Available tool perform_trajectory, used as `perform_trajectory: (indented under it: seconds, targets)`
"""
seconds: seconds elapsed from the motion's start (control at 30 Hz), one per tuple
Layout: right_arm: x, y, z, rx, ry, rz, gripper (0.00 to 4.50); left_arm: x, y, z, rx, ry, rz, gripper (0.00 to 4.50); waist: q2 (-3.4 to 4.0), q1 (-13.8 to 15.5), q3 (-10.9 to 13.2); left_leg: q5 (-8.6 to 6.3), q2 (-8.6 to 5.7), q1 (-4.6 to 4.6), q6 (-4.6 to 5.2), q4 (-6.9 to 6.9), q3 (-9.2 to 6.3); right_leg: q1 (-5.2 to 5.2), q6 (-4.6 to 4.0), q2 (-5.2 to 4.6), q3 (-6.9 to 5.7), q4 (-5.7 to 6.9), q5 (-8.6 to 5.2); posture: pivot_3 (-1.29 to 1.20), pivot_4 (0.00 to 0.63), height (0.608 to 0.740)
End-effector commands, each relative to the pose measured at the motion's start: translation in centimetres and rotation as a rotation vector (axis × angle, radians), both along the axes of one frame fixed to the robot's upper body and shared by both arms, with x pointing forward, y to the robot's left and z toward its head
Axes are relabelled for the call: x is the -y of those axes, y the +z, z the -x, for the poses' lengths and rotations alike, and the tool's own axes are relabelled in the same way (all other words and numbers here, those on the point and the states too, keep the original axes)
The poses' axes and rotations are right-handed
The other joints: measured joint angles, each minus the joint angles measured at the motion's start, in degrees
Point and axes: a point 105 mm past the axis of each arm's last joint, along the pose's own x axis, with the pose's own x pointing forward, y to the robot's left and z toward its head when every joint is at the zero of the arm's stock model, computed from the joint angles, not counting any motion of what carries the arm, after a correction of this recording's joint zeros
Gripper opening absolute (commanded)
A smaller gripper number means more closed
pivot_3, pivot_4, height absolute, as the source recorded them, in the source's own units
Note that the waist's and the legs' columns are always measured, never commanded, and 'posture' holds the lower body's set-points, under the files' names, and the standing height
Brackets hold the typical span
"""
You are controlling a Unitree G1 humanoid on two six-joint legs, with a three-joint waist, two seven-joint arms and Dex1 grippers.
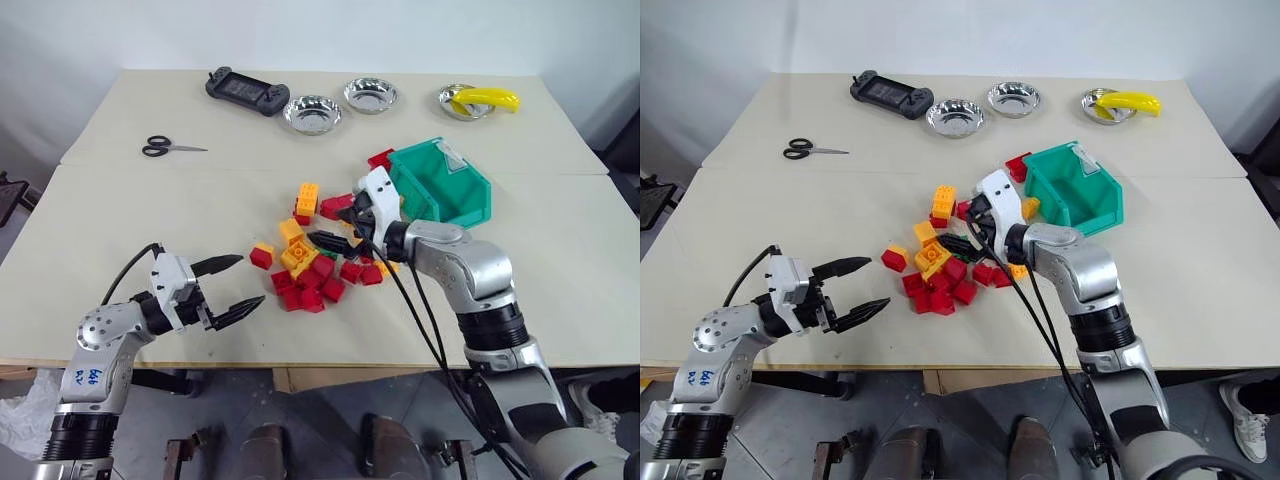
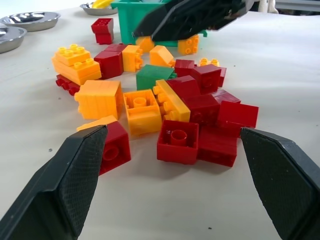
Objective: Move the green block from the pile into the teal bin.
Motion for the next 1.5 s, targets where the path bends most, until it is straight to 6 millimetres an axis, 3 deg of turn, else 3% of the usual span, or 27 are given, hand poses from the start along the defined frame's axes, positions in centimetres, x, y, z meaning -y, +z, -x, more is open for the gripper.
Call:
perform_trajectory:
  seconds: [0.03, 0.47, 0.57, 0.8, 0.87, 1.13, 1.33, 1.4, 1.5]
  targets:
    - [-0.4, -0.3, -0.4, -0.043, -0.049, 0.076, 4.45, 0.1, 0.6, 0.5, 0.04, -0.002, -0.007, 4.5, 0.0, -0.25, 0.0, 0.0, 0.01, 0.01, 0.0, -0.02, 0.0, -0.01, 0.0, 0.0, -0.01, 0.01, 0.0, 0.0, 0.15, 0.74]
    - [-3.6, -2.7, 0.0, -0.165, -0.088, 0.115, 4.45, 0.5, 0.4, 0.6, 0.041, -0.003, -0.002, 4.5, 0.01, -0.38, -0.01, 0.0, 0.04, 0.02, -0.01, -0.06, 0.09, -0.12, -0.02, 0.02, 0.0, 0.05, -0.01, 0.0, 0.15, 0.74]
    - [-3.0, -2.9, -0.6, -0.167, -0.133, 0.11, 3.85, 0.6, 0.5, 0.6, 0.045, -0.003, 0.001, 4.5, 0.01, -0.31, -0.01, 0.0, 0.04, 0.02, -0.01, -0.06, 0.09, -0.12, -0.02, 0.01, 0.0, 0.05, -0.01, 0.0, 0.15, 0.74]
    - [-1.0, -2.6, -1.2, -0.154, -0.175, 0.11, 1.55, 0.7, 0.4, 0.7, 0.047, -0.001, 0.006, 4.5, 0.01, -0.32, -0.03, 0.0, 0.04, 0.03, -0.01, -0.04, 0.09, -0.12, -0.02, 0.01, 0.0, 0.08, -0.01, 0.0, 0.15, 0.74]
    - [-0.7, -2.4, -1.2, -0.139, -0.171, 0.101, 1.52, 0.8, 0.4, 0.7, 0.048, -0.002, 0.006, 4.5, 0.01, -0.32, -0.03, 0.0, 0.04, 0.03, -0.01, -0.05, 0.09, -0.12, -0.03, 0.02, 0.0, 0.09, -0.01, 0.0, 0.15, 0.74]
    - [0.3, 0.7, -0.1, 0.038, -0.027, -0.025, 1.52, 1.0, 0.7, 0.4, 0.057, -0.01, 0.01, 4.5, 0.0, -0.24, -0.02, -0.01, 0.03, 0.0, 0.0, -0.07, 0.1, -0.15, -0.02, 0.01, 0.0, 0.05, -0.01, 0.0, 0.15, 0.74]
    - [3.3, 6.3, 0.9, 0.334, 0.02, -0.179, 1.52, 2.7, 2.0, -0.1, 0.085, -0.055, 0.064, 4.5, 0.0, -0.21, -0.02, -0.01, 0.04, -0.02, 0.0, -0.08, 0.13, -0.19, -0.02, 0.01, 0.01, 0.05, -0.01, 0.0, 0.15, 0.74]
    - [4.9, 8.2, 1.6, 0.462, 0.023, -0.223, 1.52, 3.6, 2.7, -0.5, 0.101, -0.066, 0.103, 4.5, -0.01, -0.01, -0.02, -0.01, 0.03, -0.02, 0.0, -0.09, 0.14, -0.19, -0.02, 0.01, 0.01, 0.03, -0.01, 0.0, 0.15, 0.74]
    - [8.1, 9.5, 0.7, 0.54, -0.107, -0.222, 1.52, 4.6, 3.8, -1.2, 0.123, -0.06, 0.161, 4.5, -0.02, 0.05, -0.01, -0.01, 0.02, -0.03, 0.0, -0.04, 0.14, -0.17, -0.02, -0.01, 0.0, 0.03, 0.0, 0.0, 0.15, 0.74]
